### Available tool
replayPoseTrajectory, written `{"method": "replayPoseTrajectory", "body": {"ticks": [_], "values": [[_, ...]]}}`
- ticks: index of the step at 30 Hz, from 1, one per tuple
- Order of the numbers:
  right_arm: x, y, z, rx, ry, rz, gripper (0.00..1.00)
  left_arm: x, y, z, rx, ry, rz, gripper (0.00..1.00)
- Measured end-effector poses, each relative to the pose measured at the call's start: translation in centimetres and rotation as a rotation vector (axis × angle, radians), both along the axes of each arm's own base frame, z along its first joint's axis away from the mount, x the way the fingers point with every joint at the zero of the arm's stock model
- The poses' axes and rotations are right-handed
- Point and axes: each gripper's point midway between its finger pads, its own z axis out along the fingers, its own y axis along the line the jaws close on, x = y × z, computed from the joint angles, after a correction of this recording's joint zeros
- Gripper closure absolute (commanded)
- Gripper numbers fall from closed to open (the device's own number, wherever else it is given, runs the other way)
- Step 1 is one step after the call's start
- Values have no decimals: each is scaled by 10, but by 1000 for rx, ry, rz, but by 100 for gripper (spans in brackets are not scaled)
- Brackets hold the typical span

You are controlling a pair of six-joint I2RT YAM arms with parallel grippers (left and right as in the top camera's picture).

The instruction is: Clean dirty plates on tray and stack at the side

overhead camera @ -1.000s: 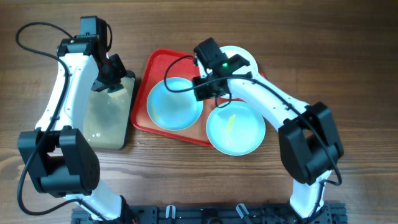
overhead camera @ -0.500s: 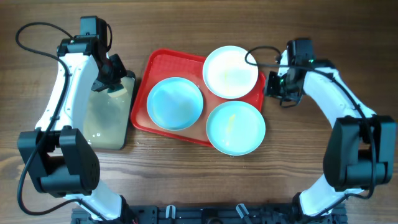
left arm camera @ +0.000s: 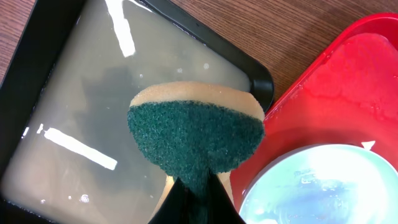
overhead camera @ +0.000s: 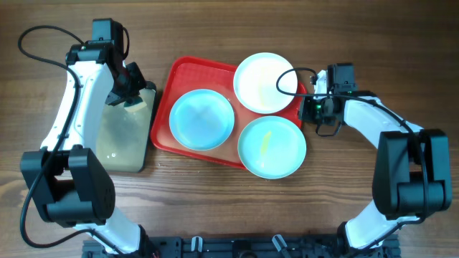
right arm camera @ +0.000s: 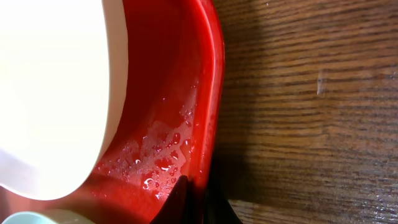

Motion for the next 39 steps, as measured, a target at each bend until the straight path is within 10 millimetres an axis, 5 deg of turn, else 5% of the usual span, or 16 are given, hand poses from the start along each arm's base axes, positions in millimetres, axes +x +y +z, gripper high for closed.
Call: {"method": "replayPoseTrajectory", "body": {"ticks": [8,12,18,24,31,39], "values": [[57,-18,11,-211,-319,181,95,4,0,1,0,-14,0,96],[101,-32,42,-404,-569,298,75,4,0,1,0,-15,0,96],[85,-30,55,-328,-402,248,61,4,0,1,0,-15,0,96],[51,40,140,-4,-270,315,60,4,0,1,0,-15,0,96],[-4,136,112,54,-57,429,70,4,0,1,1,-18,0,96],[-13,147,29,-20,134,397,70,4,0,1,1,-18,0,96]]}}
